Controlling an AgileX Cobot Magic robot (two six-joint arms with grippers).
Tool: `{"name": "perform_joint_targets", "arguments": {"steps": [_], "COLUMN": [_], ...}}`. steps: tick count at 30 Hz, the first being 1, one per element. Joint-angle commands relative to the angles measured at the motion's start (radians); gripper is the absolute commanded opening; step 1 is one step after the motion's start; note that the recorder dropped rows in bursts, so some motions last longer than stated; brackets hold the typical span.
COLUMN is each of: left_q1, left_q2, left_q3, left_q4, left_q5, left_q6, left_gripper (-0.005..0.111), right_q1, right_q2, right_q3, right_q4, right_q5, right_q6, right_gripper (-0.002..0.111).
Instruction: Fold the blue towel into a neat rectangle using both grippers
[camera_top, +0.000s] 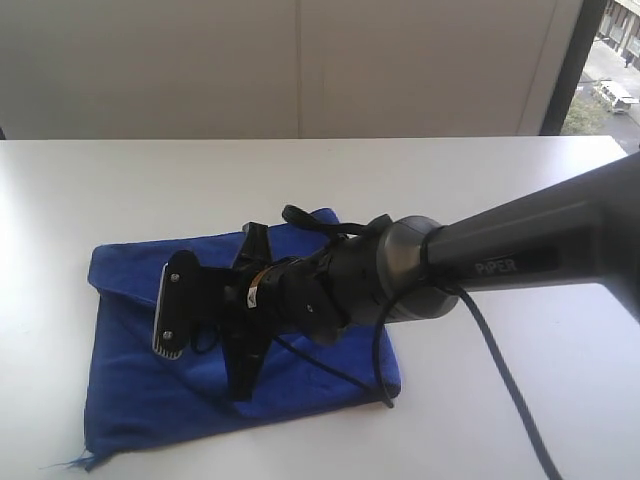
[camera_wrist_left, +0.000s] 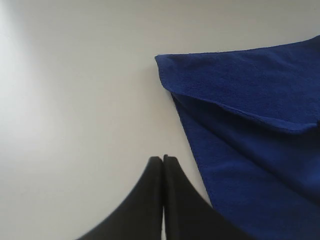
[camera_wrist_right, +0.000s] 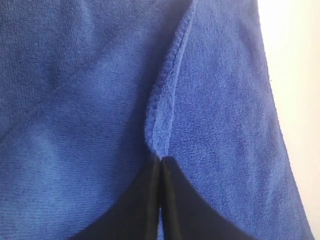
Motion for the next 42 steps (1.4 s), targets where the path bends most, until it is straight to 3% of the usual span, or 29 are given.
{"name": "perform_joint_targets", "arguments": {"steps": [1,11,23,42], "left_q1": [0.002,0.002,0.002,0.002], "left_q2": [-0.006,-0.006,-0.006,-0.006], "left_q3": [0.000,0.000,0.000,0.000], "left_q4": [0.002,0.002,0.021,0.021], "left_q5": [0.009,0.009,0.001,0.001], "left_q6": [-0.003,-0.003,-0.002,-0.002], "left_gripper": [0.000,0.000,0.000,0.000], "right_q1": [0.011,0.077,0.266,0.306], "right_q2": [-0.033,-0.105,-0.113,-0.086], "right_q3": [0.002,0.002,0.002,0.000], "right_q4": [0.001,0.001,0.005,0.008], "right_q5": [0.005,0.053,0.111,0.023], "right_q6": [0.009,0.009,0.060,0.267], "right_gripper": [0.000,0.000,0.000,0.000]}}
